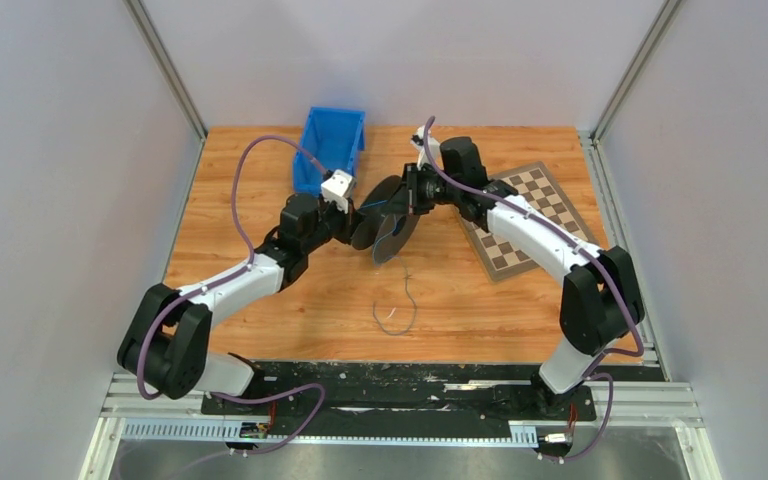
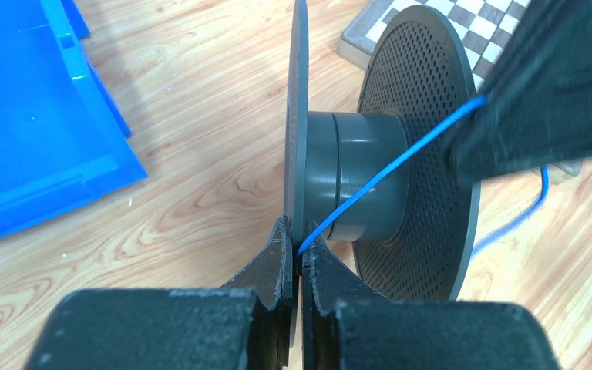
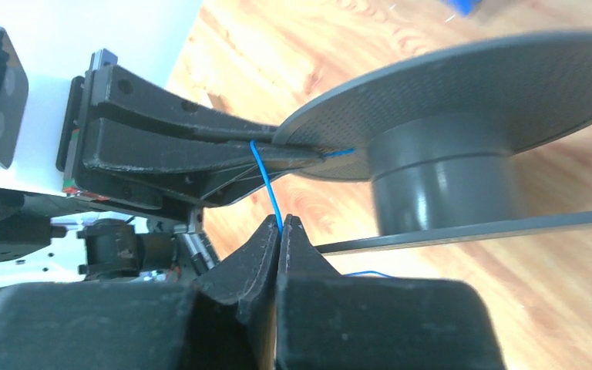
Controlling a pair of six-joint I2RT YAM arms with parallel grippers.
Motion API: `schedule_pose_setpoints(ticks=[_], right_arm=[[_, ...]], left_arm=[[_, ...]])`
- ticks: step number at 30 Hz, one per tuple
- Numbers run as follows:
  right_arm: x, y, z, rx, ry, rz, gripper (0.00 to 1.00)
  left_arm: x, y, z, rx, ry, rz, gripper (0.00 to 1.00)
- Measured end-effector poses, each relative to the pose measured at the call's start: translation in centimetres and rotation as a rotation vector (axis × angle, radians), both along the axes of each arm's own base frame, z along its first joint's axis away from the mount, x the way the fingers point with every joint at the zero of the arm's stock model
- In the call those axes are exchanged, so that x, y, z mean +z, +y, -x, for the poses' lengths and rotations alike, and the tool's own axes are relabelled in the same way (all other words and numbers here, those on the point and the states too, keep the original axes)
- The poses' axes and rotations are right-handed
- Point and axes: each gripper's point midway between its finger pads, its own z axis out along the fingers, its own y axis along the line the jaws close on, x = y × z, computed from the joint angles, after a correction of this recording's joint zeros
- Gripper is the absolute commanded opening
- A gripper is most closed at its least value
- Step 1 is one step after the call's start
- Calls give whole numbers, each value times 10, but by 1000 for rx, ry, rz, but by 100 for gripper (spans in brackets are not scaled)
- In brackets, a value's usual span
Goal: Wrap the cables
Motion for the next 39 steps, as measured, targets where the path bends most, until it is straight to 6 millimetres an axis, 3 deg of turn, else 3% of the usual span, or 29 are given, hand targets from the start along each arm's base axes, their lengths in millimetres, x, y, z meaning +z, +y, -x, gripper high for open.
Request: schedule_pose_setpoints(ticks=[7,16,20,25,39], right_arm=[[4,-21,-19,-6,-148,60,0],[-1,-25,-19,47,-220,97,0],[-4,-26,-18,60,-234,104,0],[-6,-29,-19,65,-250,112,0],[-12,-39,-23,53,-260,130,0]], left_arm=[[3,-6,10,-70,31,-74,0],[4,-3,19,-114,66,-152,0],[5,-4,21,-130,79,-160,5],[6,-5,19,-136,86,-168,12],[6,-11,6,-137,96,-169,21]])
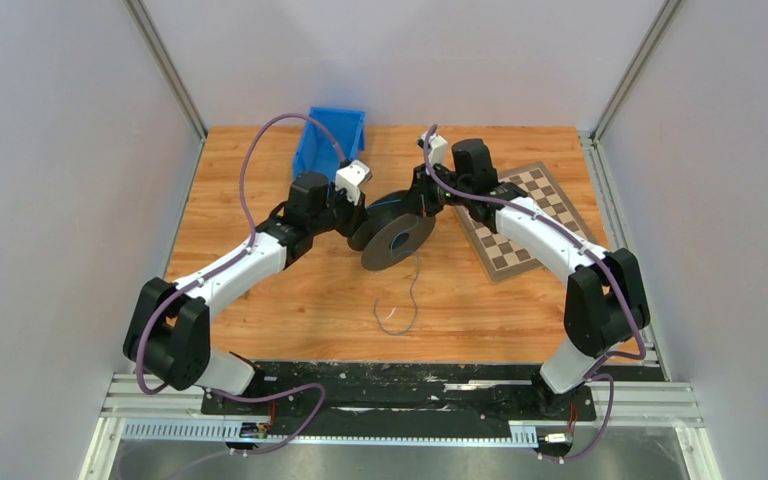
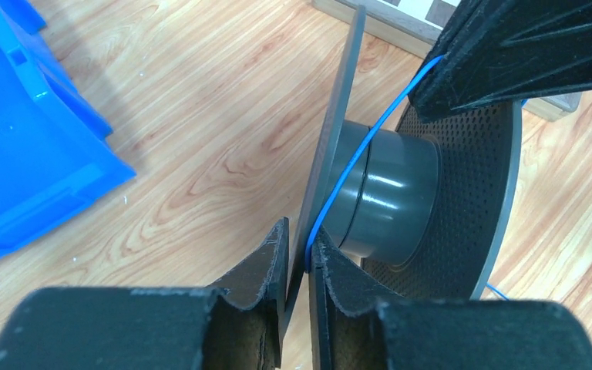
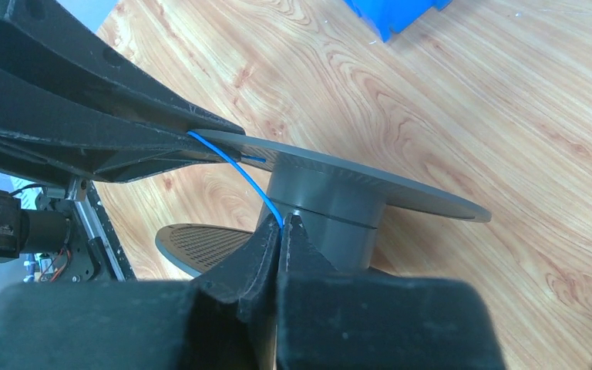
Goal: Wrap the cables
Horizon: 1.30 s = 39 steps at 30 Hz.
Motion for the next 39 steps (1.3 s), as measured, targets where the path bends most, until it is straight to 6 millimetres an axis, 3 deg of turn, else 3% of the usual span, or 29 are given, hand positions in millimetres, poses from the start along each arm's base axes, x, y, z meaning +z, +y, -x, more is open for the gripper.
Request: schedule_pose_setpoints(ticks=[26,35,39], right_arm=[[-13,-7,3,27,-33,48,0],[-16,-9,8,58,-39,65,0],[-11,-9,9,66,-53,60,0]], left_arm=[[-15,0,-10,24,55,-19,39],[-25,9,3,33,103,-50,48],[-17,14,8,40,92,-55,49]])
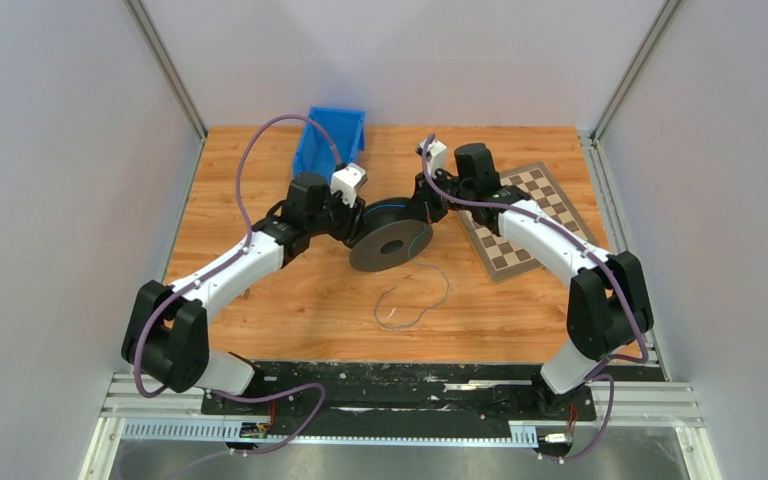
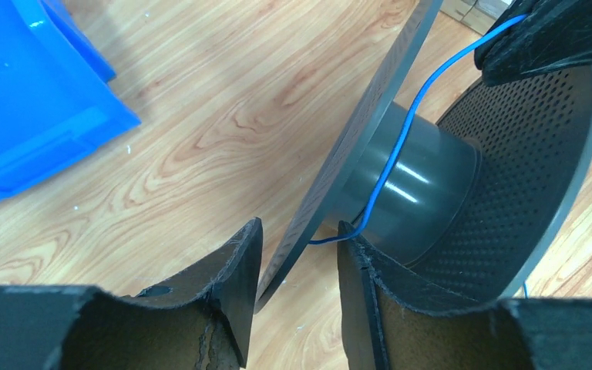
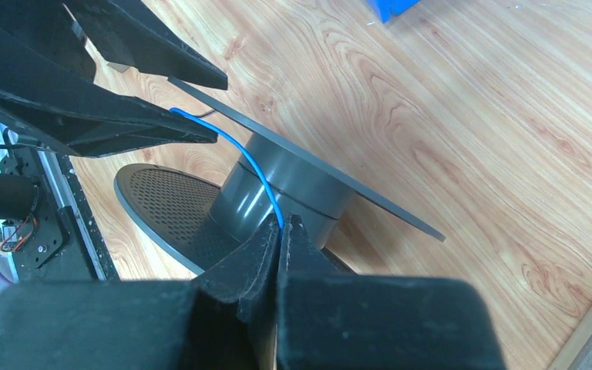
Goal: Wrap the cables
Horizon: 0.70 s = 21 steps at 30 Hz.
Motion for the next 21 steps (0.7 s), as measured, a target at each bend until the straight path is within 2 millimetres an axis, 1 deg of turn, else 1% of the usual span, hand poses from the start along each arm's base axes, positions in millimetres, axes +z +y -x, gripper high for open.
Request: schedule_pose_setpoints(ticks=[4,9,12,16,18,19,20,21], right_arm=[[0,0,1,4,-2,1,0],[0,0,2,16,-5,0,0],[-4,0,3,24,-6,7,0],[-6,-1,5,31,-5,12,0],[-6,-1,5,32,-5,12,0],[-6,-1,5,32,-5,12,0],[-6,-1,5,32,-4,12,0],[-6,-1,5,32,-5,12,0]], left_arm=[[6,2,0,3,-15,-3,48],[3,2,0,0,-1,-13,47],[1,1,-1,0,5,-16,46],[-5,0,-3,-1,17,-22,43],[-9,-1,-3,-3,25,-26,39],[-11,-1,-3,-4,29,-27,32],[-12,-1,-3,-5,32,-29,28],[-13,-1,-3,-9,35,-30,19]])
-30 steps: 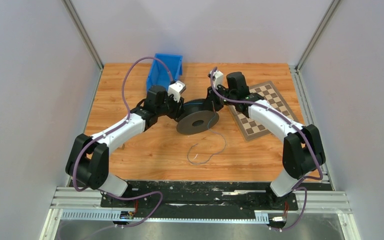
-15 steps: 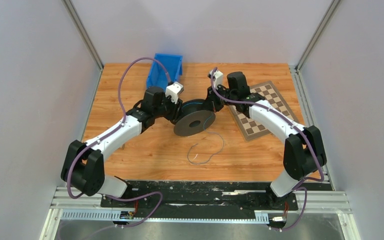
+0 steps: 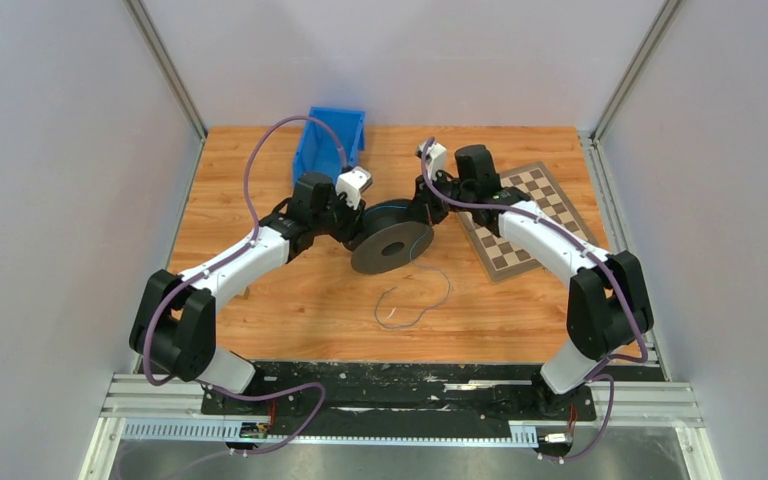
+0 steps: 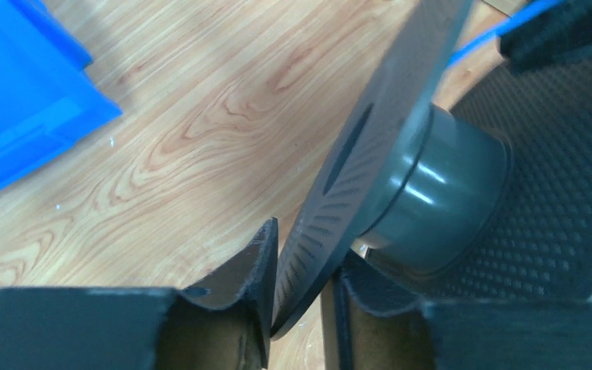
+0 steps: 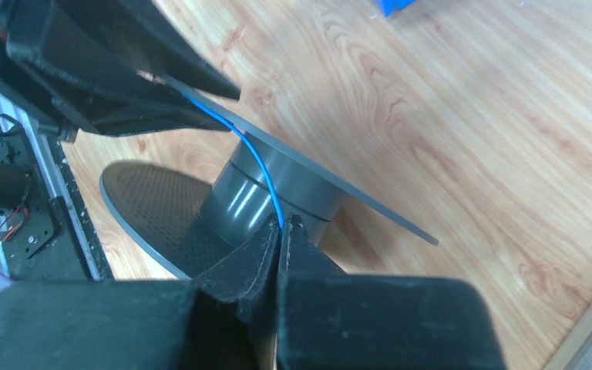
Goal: Wrap the cables
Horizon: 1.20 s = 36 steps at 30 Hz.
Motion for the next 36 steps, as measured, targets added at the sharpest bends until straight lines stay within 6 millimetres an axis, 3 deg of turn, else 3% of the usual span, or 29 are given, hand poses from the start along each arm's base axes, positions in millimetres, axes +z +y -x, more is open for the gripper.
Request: schedule_pose_setpoints(ticks=[4,13,22,28,32,36], right_arm=[[9,-3,-14,-32,-54,-13,2],[19,-4,-20,-62,-78,-33,8],[23,-3,-18,-85,-46,-52,45],[47,-11,3,-104,-47,-76,69],[70,-20,24,-104,-108,-117,71],[75,-24,46,-76,-165,-176,71]], left_arm=[[-1,-7,10,-75,10,-8,1],[-2,-9,12,-89,11,-14,0],[0,-5,16,-56,32,-7,0],[12,13,18,76,47,-1,0],[38,36,16,203,13,32,0],[59,55,19,287,8,96,0]])
